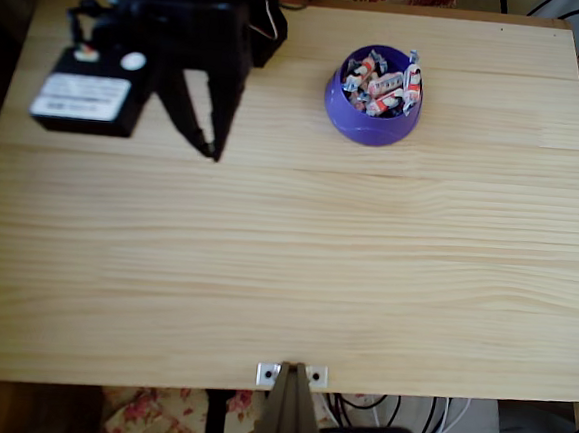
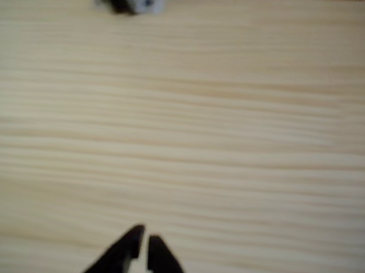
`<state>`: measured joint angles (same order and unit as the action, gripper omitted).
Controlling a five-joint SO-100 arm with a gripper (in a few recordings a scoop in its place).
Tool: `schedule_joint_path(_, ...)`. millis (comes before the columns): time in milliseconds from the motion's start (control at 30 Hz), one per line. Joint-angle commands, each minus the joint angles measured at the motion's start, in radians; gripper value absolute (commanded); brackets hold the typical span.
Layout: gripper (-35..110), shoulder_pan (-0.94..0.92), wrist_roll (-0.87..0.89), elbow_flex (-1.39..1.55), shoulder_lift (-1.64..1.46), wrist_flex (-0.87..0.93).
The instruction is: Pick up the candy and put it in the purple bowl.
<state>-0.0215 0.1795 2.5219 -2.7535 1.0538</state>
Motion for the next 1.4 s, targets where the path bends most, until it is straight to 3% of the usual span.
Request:
schedule_joint_path(0, -1, -0.104, -0.069, 0.055, -0.077, -0.040)
schedule_joint_path(133, -1, -0.130, -0.055, 0.196, -0.213, -0.017)
schedule_joint_path(267, -1, -0.118, -0.044, 0.380, -0.538, 0.109)
schedule_joint_path(1367, 0, -0.092, -0.048, 0.454, -0.546, 0.137)
